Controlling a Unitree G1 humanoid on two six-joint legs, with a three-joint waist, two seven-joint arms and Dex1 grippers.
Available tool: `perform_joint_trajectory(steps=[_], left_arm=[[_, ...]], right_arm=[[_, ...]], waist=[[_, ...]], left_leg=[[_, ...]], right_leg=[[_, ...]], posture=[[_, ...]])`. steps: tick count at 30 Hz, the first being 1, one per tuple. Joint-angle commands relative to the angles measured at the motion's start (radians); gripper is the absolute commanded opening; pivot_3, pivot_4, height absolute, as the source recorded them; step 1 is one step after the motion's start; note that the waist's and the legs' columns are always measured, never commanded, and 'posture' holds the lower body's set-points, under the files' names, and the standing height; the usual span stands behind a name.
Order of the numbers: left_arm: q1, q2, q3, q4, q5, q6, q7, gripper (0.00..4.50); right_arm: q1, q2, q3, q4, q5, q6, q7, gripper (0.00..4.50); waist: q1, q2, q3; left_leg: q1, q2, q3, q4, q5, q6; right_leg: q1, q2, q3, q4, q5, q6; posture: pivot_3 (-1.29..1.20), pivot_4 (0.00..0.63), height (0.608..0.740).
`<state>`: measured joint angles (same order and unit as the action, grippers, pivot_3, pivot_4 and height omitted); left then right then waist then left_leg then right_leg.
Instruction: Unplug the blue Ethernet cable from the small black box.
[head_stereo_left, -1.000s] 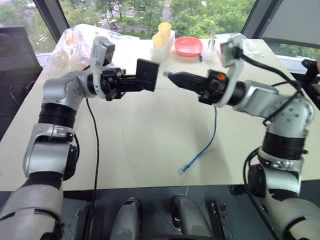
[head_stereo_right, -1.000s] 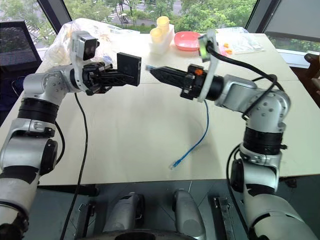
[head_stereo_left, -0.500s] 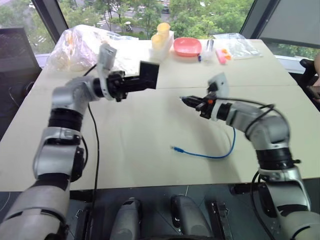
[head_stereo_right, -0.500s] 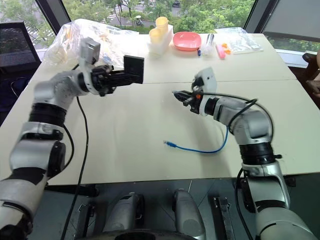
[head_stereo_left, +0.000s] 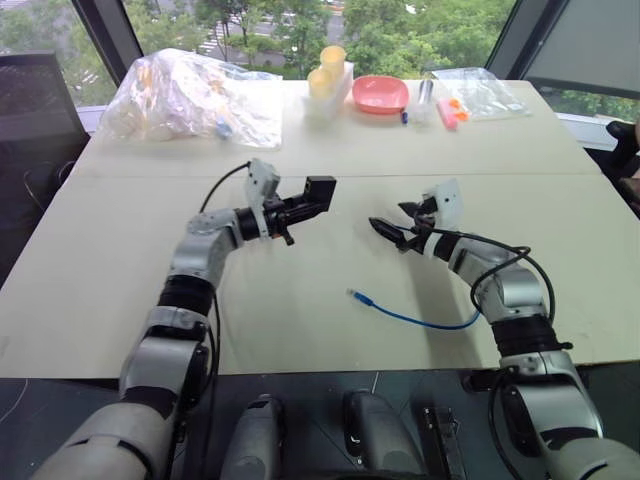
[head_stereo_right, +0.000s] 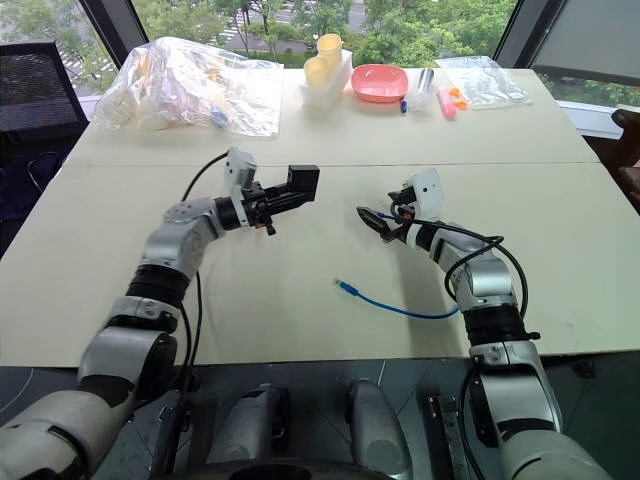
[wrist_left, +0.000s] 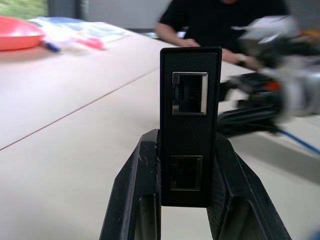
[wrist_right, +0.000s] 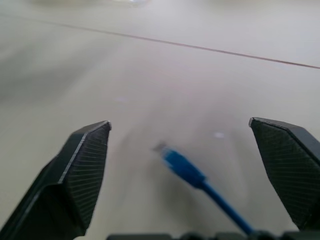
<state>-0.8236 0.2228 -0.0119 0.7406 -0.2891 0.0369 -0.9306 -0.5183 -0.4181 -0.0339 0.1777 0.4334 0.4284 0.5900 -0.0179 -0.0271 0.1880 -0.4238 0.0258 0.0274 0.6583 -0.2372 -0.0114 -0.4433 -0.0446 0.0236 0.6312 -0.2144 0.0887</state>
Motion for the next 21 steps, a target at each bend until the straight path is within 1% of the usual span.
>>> perform_joint_trajectory(steps=[1,5,7,9,11,12,15,18,19,21], left_arm=[[-0.028,-0.02,0.029,0.12,0.056,-0.156,0.103,0.53],[-0.05,-0.064,0.019,0.278,0.11,-0.255,0.165,0.53],[-0.063,-0.078,0.023,0.328,0.116,-0.268,0.148,0.53],[-0.081,-0.087,0.044,0.362,0.102,-0.253,0.111,1.57],[-0.095,-0.09,0.063,0.38,0.091,-0.25,0.103,1.98],[-0.098,-0.091,0.068,0.386,0.091,-0.252,0.103,2.37],[-0.097,-0.079,0.076,0.373,0.1,-0.264,0.107,3.09],[-0.086,-0.052,0.079,0.342,0.101,-0.216,0.09,3.78],[-0.081,-0.04,0.08,0.322,0.099,-0.202,0.088,3.78],[-0.044,-0.002,0.084,0.191,0.076,-0.146,0.059,3.78]], right_arm=[[0.033,0.016,-0.065,-0.184,0.073,0.055,-0.032,4.48],[0.061,0.045,-0.08,-0.254,0.075,0.089,-0.087,4.48],[0.062,0.056,-0.083,-0.268,0.074,0.096,-0.101,4.48],[0.065,0.06,-0.082,-0.276,0.071,0.1,-0.106,4.5],[0.068,0.062,-0.082,-0.282,0.072,0.102,-0.108,4.5],[0.069,0.063,-0.082,-0.283,0.072,0.103,-0.109,4.5],[0.078,0.068,-0.079,-0.292,0.075,0.102,-0.109,4.5],[0.088,0.065,-0.072,-0.296,0.066,0.095,-0.105,4.5],[0.093,0.063,-0.072,-0.302,0.066,0.096,-0.104,4.5],[0.112,0.042,-0.073,-0.334,0.068,0.11,-0.094,4.5]], waist=[[0.003,0.0,0.0],[0.006,0.0,0.0],[0.006,0.0,0.0],[0.008,0.0,0.0],[0.007,0.0,0.0],[0.007,0.0,0.0],[0.005,0.0,0.0],[0.003,0.0,0.0],[0.003,0.0,0.0],[0.003,0.0,0.0]], left_leg=[[0.0,0.0,0.0,0.0,0.0,0.0],[0.0,0.0,0.0,0.003,0.0,0.0],[0.0,0.0,0.0,0.004,0.0,0.0],[-0.001,0.0,0.0,0.005,0.0,0.0],[-0.001,-0.001,0.0,0.005,0.0,0.0],[-0.001,-0.001,0.0,0.005,0.0,0.0],[-0.001,-0.001,0.0,0.005,0.0,0.0],[0.0,-0.001,0.0,0.005,0.0,0.001],[0.0,-0.001,0.0,0.005,0.0,0.001],[0.0,-0.001,0.0,0.005,0.0,0.001]], right_leg=[[0.0,0.0,0.0,0.0,0.0,0.0],[0.001,0.0,0.0,0.0,0.0,0.0],[0.002,0.0,0.0,0.0,0.0,0.0],[0.002,0.0,0.0,0.0,0.0,0.0],[0.003,0.0,0.0,0.0,0.0,0.0],[0.003,0.0,0.0,-0.001,0.0,0.0],[0.003,0.0,0.0,0.0,0.0,0.001],[0.002,0.0,0.0,0.0,0.001,0.001],[0.002,0.0,0.0,0.0,0.001,0.001],[0.002,0.0,0.0,0.0,0.001,0.001]], posture=[[0.0,0.15,0.74],[0.0,0.15,0.74],[0.0,0.15,0.74],[0.0,0.15,0.74],[0.0,0.15,0.74],[0.0,0.15,0.74],[0.0,0.15,0.74],[0.0,0.15,0.74],[0.0,0.15,0.74],[0.0,0.15,0.74]])
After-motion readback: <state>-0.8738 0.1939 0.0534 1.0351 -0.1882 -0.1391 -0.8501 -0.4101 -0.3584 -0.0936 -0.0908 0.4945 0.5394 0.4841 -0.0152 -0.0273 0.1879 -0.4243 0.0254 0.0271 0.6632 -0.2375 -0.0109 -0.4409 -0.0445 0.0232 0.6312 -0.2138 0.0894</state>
